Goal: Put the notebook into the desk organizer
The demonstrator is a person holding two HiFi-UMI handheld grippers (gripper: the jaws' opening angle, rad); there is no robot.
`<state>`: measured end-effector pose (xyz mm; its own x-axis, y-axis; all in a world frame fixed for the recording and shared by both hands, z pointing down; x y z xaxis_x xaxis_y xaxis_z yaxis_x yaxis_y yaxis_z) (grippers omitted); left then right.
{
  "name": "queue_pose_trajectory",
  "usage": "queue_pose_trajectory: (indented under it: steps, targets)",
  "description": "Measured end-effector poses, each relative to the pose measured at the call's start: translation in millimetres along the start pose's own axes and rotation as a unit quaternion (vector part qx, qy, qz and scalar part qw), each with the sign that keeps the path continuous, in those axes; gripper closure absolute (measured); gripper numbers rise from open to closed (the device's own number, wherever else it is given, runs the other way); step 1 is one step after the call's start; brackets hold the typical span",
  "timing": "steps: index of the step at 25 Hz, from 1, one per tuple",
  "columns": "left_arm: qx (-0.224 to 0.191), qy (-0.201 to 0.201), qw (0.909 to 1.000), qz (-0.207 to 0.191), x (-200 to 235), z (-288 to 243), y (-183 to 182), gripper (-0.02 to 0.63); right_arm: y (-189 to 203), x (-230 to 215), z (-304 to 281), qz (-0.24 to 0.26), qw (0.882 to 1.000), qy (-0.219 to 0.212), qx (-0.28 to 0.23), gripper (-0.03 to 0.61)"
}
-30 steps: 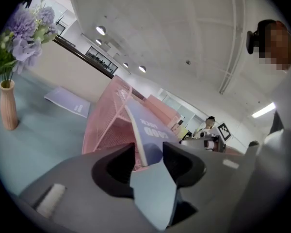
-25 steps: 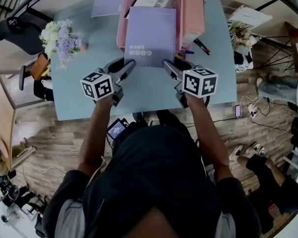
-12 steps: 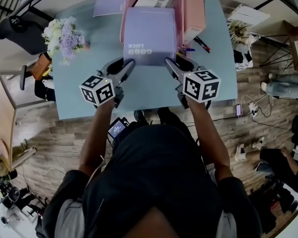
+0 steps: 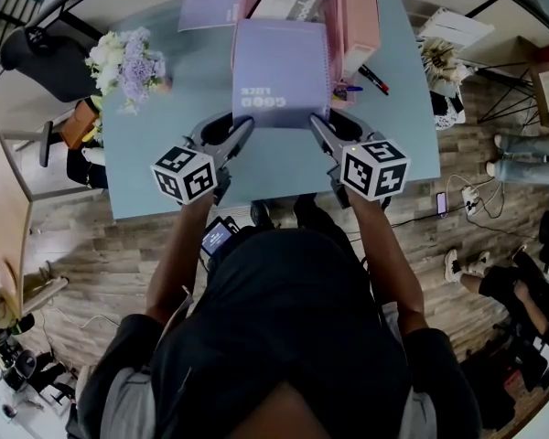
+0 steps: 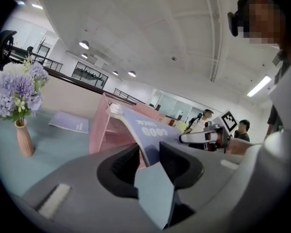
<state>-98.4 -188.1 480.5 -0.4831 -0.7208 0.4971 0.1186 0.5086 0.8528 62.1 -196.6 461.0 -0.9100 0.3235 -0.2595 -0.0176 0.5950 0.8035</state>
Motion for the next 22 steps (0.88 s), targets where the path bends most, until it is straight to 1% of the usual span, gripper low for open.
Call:
queue_pose_trajectory:
  steps: [7,22]
  targets:
    - [0.005,0.007,0.9999,-0.013,-15.0,17.1,4.7,0.428,8.3,15.0,16.5,0.005,1.0,0.009,-0.01,0.448]
    - [0.014,0.025,0.9992,-0.027,-48.0,44.0,24.1,0.43,34.1,36.9,53.2,0.011,0.999,0.027,-0.027,0.448]
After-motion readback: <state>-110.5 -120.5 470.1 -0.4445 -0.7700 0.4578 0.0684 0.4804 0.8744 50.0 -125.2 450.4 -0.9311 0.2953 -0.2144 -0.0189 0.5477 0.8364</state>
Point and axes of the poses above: the fingertips, and each gripper's own axes: z backward along the fingers, x to its left, y out of its underside, the point moved 1 cm from there along z, backward along the fingers, and after that the axes turned 15 degrees about y, right-handed, at the moved point
